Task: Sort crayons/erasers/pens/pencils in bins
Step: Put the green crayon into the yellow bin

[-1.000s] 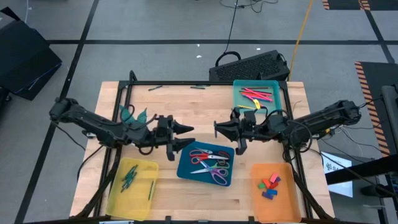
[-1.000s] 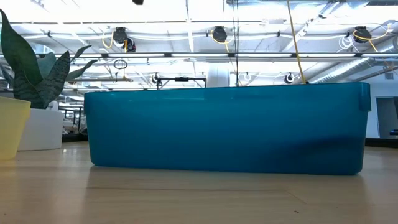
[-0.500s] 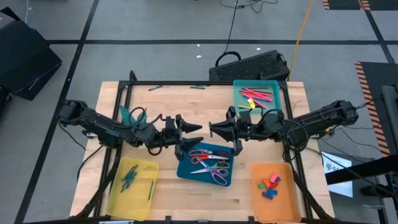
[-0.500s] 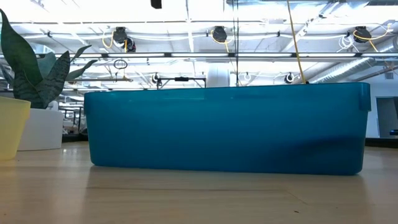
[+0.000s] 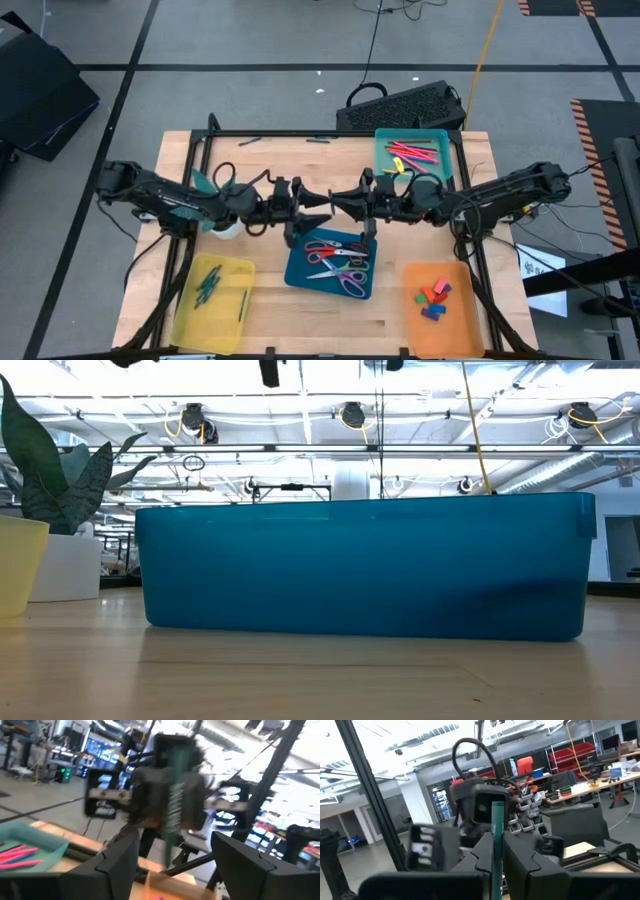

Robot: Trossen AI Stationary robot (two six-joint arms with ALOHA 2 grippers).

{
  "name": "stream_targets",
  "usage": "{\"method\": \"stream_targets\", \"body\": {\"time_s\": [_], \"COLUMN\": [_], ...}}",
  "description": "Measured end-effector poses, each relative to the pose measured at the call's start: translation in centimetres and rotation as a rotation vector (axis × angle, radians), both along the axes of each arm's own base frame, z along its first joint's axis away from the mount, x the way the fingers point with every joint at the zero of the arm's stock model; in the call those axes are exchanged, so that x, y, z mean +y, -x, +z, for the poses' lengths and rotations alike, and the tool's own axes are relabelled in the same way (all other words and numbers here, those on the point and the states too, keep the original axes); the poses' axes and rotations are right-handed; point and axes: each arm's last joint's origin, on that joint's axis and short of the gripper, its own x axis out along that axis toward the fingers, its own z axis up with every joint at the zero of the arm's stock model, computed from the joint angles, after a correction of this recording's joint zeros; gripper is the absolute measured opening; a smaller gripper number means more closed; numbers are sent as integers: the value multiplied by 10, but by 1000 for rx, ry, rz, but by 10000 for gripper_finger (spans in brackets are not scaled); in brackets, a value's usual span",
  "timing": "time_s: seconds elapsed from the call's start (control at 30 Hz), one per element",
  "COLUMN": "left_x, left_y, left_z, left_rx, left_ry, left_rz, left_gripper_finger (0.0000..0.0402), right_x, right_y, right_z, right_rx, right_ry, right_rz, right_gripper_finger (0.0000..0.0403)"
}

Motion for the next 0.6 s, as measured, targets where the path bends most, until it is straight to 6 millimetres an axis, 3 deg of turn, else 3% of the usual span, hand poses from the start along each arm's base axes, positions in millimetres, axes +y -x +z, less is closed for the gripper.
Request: {"method": "stream_targets", "body": {"time_s": [0.4, 0.6], "left_x": [1, 1], "left_y": [-6, -6], "left_z": [-9, -10], "left_rx": [34, 42], "left_ry": [7, -40], "left_rz": [-1, -23], "left_gripper_finger": [150, 49], "right_x": [-4, -4], "right_y": [-14, -14], "right_z": [-15, -14], "right_rx": [14, 4], "right_ry": [-6, -7], "right_rz": [-15, -7], "right_gripper_finger": [16, 16]}}
